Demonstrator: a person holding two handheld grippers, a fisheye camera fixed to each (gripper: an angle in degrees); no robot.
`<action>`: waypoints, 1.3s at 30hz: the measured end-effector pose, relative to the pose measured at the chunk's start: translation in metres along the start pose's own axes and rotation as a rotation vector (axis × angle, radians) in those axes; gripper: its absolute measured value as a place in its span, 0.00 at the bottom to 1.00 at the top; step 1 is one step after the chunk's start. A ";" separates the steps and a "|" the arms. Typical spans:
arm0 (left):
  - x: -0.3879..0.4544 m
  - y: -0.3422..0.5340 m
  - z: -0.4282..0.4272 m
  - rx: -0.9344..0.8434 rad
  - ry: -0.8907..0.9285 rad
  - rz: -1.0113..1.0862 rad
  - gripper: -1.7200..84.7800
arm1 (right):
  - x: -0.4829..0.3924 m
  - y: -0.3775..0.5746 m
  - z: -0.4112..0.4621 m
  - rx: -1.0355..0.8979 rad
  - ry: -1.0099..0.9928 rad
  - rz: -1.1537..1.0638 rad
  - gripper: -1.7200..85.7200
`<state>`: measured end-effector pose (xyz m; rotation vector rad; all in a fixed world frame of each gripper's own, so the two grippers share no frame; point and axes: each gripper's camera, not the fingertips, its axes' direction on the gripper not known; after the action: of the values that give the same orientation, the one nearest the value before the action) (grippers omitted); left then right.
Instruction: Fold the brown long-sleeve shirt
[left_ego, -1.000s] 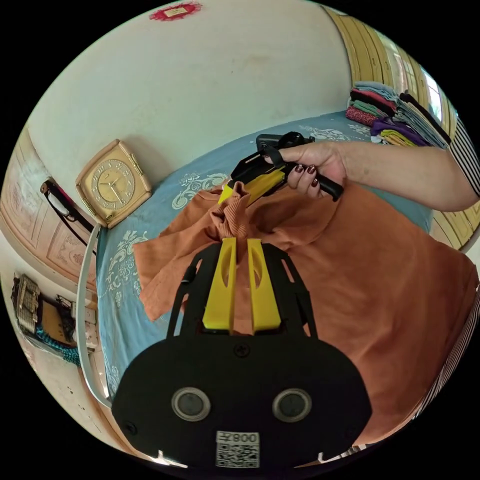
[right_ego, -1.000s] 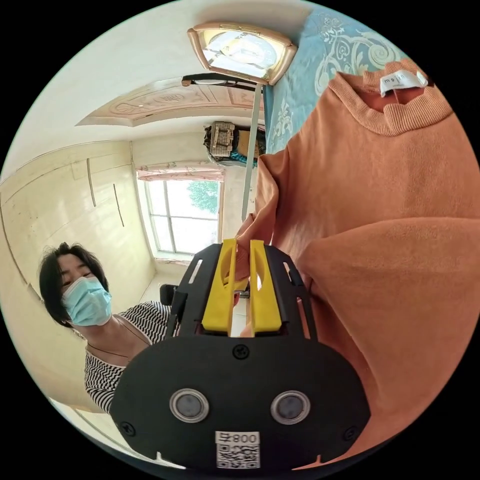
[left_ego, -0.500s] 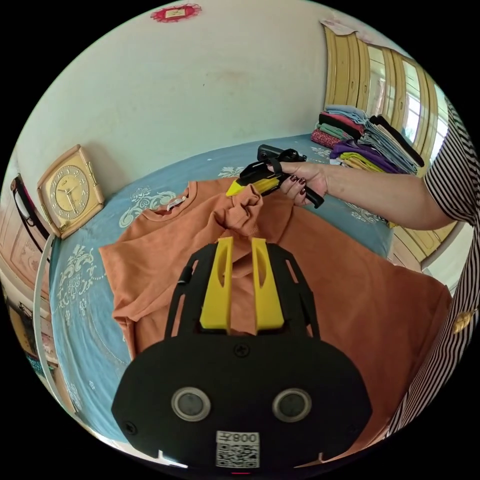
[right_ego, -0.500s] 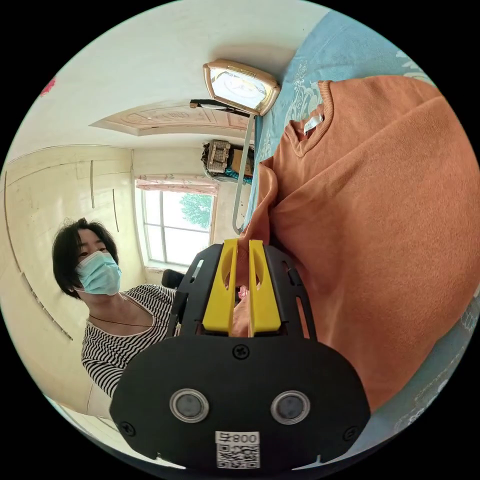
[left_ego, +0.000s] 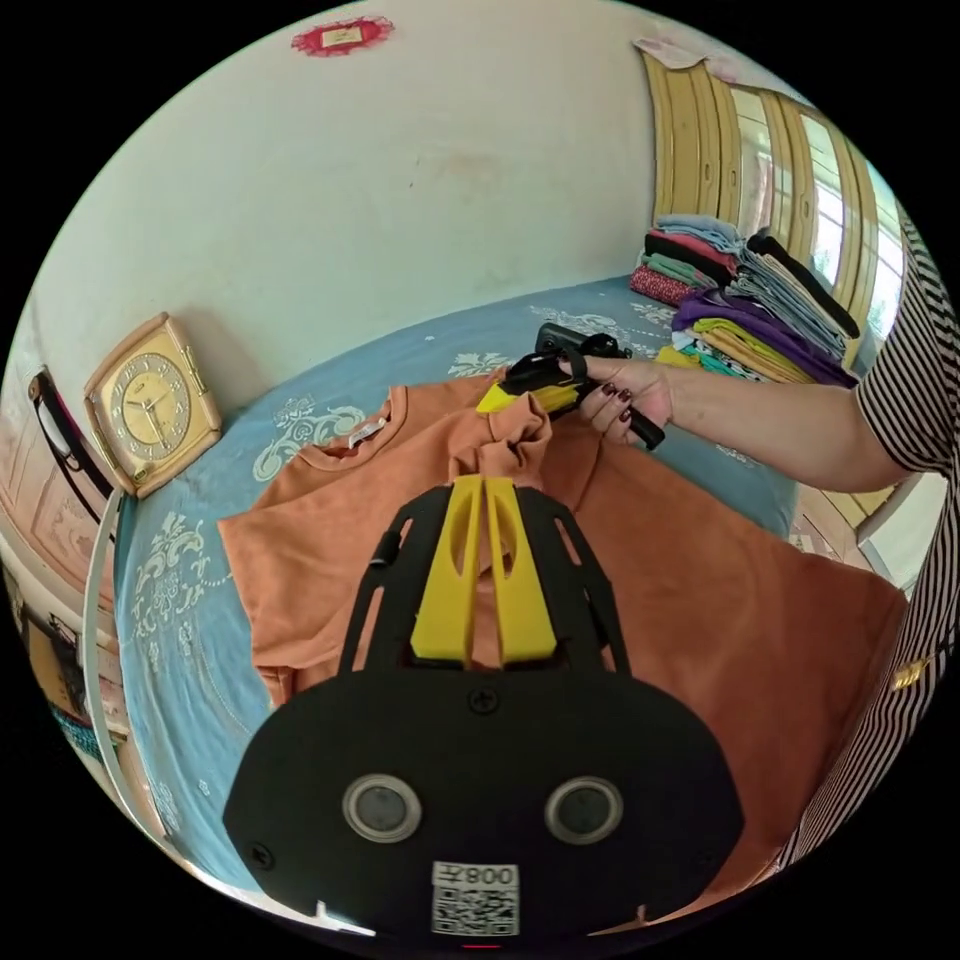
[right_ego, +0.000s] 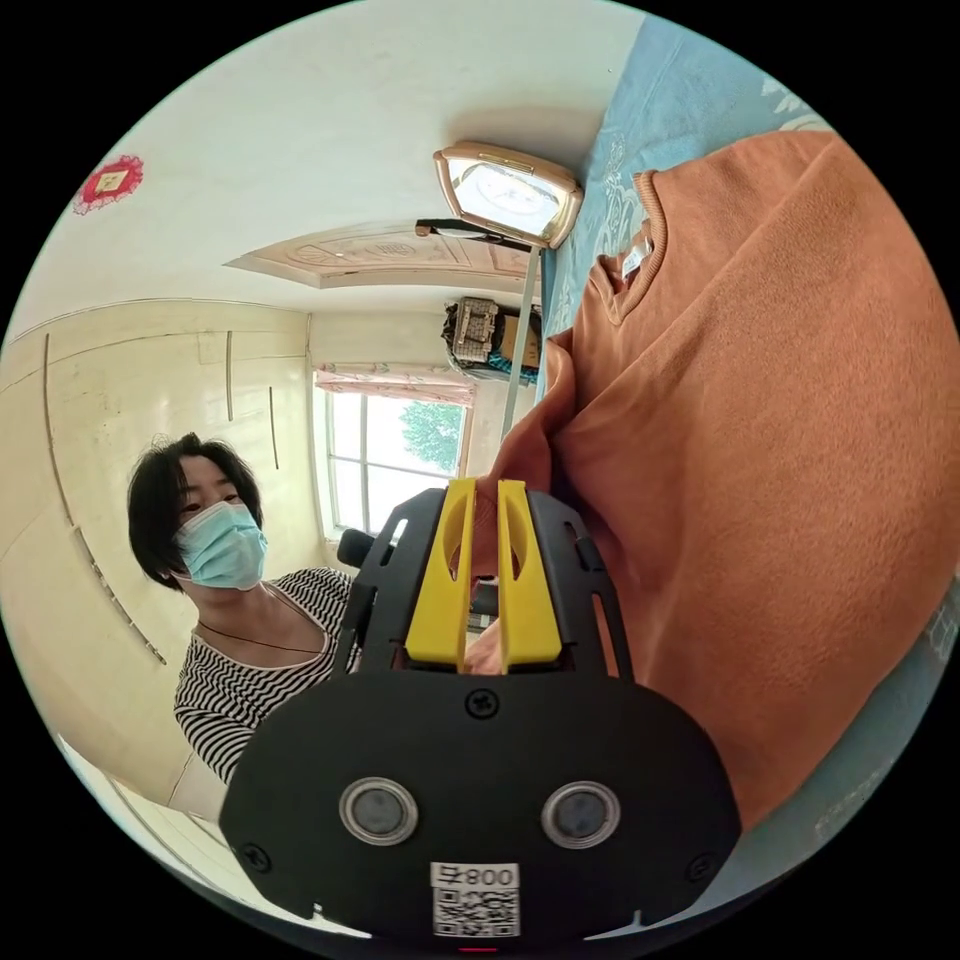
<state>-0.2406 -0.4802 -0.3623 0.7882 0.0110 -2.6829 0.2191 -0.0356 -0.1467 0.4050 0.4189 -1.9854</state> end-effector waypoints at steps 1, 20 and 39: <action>-0.002 -0.002 -0.001 0.004 -0.030 0.001 0.05 | 0.001 0.000 -0.003 -0.002 -0.002 -0.001 0.05; -0.037 0.017 0.084 -0.232 0.260 -0.011 0.03 | -0.024 -0.010 -0.075 -0.002 0.188 0.052 0.05; -0.233 0.135 0.022 -0.108 0.100 -0.620 0.08 | -0.185 -0.096 0.040 -0.057 0.511 -0.283 0.06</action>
<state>-0.0251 -0.5341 -0.2093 1.0142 0.4978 -3.1677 0.2068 0.1315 -0.0164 0.8612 0.8923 -2.1231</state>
